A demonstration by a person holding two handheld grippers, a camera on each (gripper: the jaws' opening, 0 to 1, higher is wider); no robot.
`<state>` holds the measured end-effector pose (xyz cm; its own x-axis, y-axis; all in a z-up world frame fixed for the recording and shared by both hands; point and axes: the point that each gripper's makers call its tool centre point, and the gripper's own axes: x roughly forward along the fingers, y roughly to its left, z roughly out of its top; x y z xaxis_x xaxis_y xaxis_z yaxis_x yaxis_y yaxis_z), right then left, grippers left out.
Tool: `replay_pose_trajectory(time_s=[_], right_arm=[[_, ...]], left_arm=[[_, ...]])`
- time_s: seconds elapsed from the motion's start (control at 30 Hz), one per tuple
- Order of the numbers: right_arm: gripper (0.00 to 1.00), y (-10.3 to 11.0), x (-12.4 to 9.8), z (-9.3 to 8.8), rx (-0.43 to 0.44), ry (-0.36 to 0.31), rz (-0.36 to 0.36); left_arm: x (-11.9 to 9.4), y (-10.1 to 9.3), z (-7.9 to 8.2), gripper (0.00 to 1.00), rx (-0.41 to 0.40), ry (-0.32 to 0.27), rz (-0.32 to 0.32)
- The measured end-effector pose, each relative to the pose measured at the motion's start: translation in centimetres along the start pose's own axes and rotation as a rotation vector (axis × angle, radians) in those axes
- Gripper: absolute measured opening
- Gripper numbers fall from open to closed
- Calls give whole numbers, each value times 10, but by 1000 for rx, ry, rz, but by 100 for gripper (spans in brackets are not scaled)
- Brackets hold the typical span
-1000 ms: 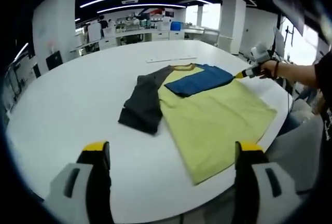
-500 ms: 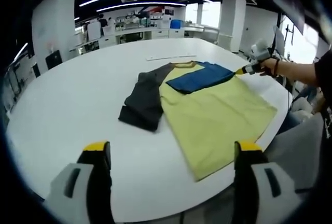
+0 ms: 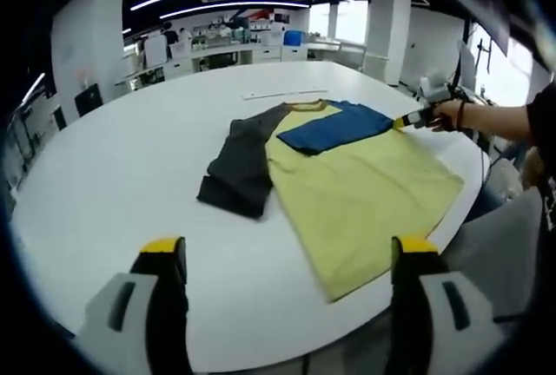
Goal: Fold the garment on the visible template until the final outline fits inside the template.
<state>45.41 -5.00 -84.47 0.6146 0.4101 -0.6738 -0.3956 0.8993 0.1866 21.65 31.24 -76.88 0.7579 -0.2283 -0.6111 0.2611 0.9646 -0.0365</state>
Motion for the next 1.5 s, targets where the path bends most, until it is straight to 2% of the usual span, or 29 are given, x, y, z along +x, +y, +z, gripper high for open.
replay_pose_trajectory(time_s=[0.07,0.1,0.23,0.4,0.5,0.77,0.93,1.03,1.2,1.33,1.5], right_arm=[[0,-3,-1,-2,-68,21,-11],[0,-8,-2,-1,-115,25,-40],[0,-14,-2,-1,-114,38,-45],[0,-19,-2,0,-191,57,-63],[0,-18,-3,-1,-239,67,-71],[0,-27,-4,2,-256,54,-87],[1,-25,-10,3,-251,78,-54],[5,-19,-19,5,-236,75,-39],[9,-8,-29,24,-192,25,-30],[9,-5,-24,39,-187,-18,-49],[8,-14,-4,27,-129,12,-74]], left_arm=[[0,3,-1,95,-3,1,4],[0,4,-2,95,-4,4,8],[1,6,-5,95,3,14,12],[1,7,-7,95,5,20,17],[1,16,-9,95,2,18,21],[-1,19,-10,94,-9,19,44],[-2,17,-8,94,-10,18,52],[-1,18,-9,94,-13,22,50],[-1,19,-9,94,-6,25,46],[-1,18,-10,94,-2,29,44],[-1,21,-11,94,-2,32,44]])
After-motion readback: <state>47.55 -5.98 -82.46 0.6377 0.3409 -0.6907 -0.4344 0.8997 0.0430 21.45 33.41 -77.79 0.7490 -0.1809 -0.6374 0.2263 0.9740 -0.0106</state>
